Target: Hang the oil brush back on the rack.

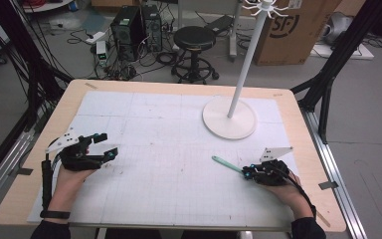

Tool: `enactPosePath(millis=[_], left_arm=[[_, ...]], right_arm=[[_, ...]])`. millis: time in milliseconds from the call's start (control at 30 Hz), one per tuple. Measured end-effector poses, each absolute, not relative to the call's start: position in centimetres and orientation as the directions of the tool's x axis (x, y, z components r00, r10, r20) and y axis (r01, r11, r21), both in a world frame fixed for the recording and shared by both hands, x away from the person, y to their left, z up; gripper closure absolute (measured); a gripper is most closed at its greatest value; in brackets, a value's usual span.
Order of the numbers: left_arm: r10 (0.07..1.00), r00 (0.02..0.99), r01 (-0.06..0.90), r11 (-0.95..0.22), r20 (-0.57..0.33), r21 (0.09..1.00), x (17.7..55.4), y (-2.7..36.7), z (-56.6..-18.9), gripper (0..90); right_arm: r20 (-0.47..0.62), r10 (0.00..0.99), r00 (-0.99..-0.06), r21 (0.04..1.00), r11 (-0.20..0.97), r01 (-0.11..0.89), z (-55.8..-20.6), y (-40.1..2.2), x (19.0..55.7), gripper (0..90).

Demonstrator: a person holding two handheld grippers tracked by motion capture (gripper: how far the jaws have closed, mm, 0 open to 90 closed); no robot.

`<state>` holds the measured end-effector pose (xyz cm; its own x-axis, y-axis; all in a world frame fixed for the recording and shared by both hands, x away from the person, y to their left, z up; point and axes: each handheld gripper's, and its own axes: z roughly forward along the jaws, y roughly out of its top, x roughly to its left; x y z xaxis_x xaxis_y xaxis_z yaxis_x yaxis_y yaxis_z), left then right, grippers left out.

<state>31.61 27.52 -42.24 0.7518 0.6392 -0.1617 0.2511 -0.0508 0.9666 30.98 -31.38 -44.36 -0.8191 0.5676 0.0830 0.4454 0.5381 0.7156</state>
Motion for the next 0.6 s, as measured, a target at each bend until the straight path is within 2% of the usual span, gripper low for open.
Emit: enactPosePath(millis=[267, 600], left_arm=[[0.638, 0.752, 0.249, -0.044, -0.164, 0.968, 31.6, 27.5, -42.2, 21.0], [0.639, 0.751, 0.250, -0.048, -0.163, 0.967, 31.6, 27.6, -42.3, 21.0]], right_arm=[[0.081, 0.593, -0.801, 0.728, 0.514, 0.454, -44.4, -31.4, 30.7, 82.7], [0.104, 0.656, -0.748, 0.799, 0.392, 0.455, -42.8, -32.4, 30.5, 82.8]])
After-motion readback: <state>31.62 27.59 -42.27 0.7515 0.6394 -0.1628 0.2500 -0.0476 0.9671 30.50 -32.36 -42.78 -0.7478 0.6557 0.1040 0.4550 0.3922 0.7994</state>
